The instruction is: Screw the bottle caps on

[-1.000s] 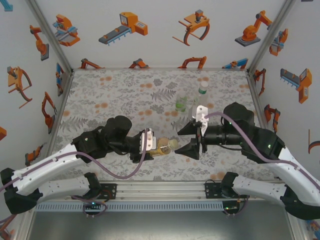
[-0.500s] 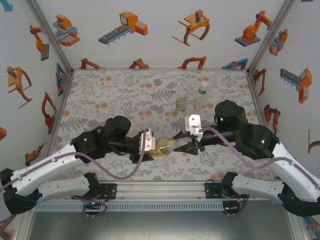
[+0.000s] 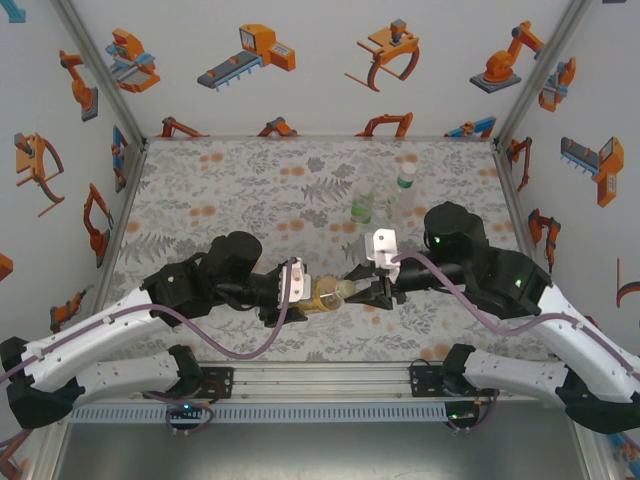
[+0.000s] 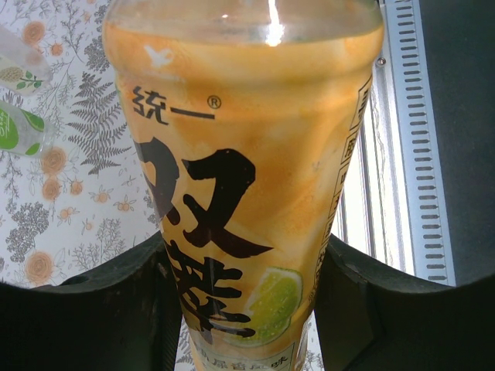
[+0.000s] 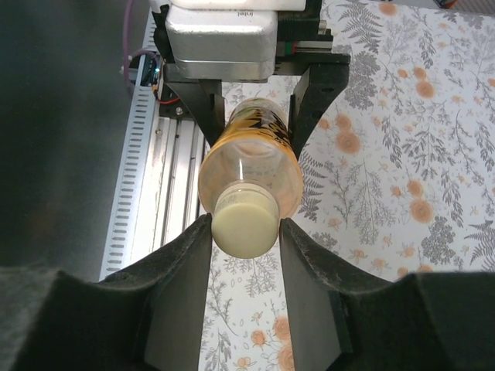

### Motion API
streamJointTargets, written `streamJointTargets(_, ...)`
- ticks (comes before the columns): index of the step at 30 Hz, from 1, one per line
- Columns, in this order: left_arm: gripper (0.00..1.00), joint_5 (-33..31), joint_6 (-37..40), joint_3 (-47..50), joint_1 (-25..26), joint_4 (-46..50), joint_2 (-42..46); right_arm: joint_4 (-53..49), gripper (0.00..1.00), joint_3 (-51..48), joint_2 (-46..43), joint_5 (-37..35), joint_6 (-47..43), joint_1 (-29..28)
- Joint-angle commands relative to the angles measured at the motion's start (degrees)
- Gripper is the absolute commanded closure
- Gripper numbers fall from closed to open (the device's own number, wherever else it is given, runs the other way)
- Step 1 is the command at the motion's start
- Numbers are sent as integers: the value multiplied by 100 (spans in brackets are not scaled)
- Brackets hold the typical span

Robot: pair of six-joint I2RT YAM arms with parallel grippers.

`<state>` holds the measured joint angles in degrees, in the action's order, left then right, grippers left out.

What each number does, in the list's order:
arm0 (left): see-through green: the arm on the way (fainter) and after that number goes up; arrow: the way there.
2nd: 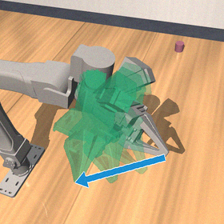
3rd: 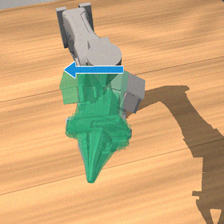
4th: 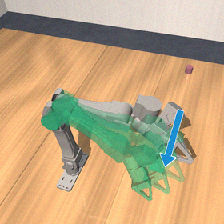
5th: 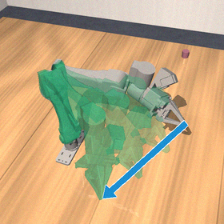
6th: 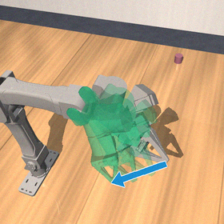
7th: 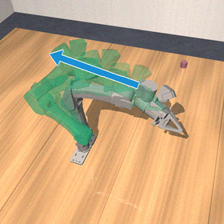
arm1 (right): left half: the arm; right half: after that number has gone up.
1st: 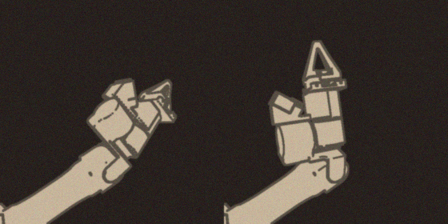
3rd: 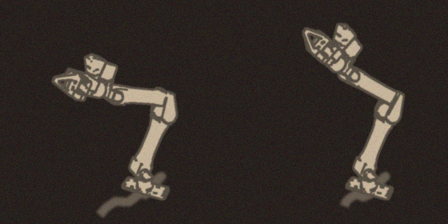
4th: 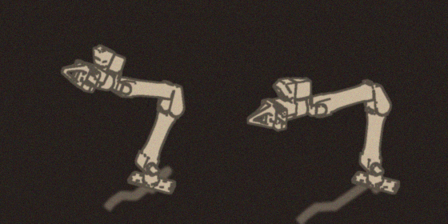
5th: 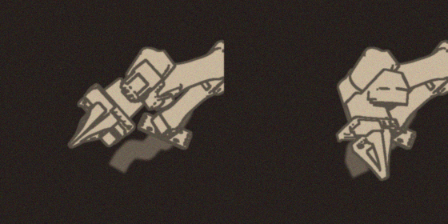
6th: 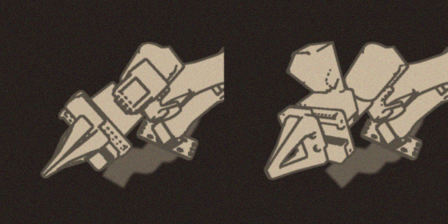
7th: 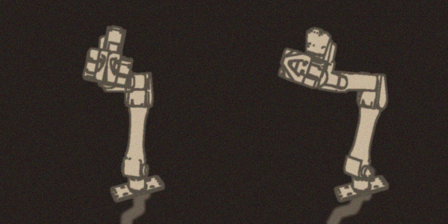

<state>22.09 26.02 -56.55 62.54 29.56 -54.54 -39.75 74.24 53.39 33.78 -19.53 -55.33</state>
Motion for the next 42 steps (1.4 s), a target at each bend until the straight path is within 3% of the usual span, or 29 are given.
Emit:
streamJointTargets(1, 100, 46, 3, -158, 9, -29, 98, 219, 65, -23, -65, -76, 137, -24)
streamJointTargets(7, 100, -199, -1, -154, 7, -30, 57, 336, 84, -105, -128, -290, 762, -28)
streamJointTargets(11, 100, -546, 3, -152, 11, -31, 1, 781, 100, -369, -231, -1007, 2277, -29)
streamJointTargets(17, 100, -837, 65, -162, 11, -54, -126, 1096, 100, -662, -176, -2147, 5608, -30)
streamJointTargets(22, 100, -880, 94, -168, 8, -73, -220, 248, 100, -515, 157, -2723, 8661, -28)
streamJointTargets(26, 100, -857, 102, -161, 10, -131, -267, 59, 100, -708, 82, -3115, 9942, -26)
streamJointTargets(29, 100, -833, 130, -171, 12, -155, -320, 257, 94, -839, -32, -3376, 10180, -28)
streamJointTargets(32, 100, -786, 149, -175, 8, -154, -369, 153, 86, -631, 46, -3362, 9841, -30)
streamJointTargets(39, 100, -590, 139, -161, 8, -150, -375, -90, 52, 48, -5, -3256, 7452, -30)
streamJointTargets(42, 100, -472, 67, -117, 10, -128, -308, -15, 46, 161, -190, -3174, 6583, -30)
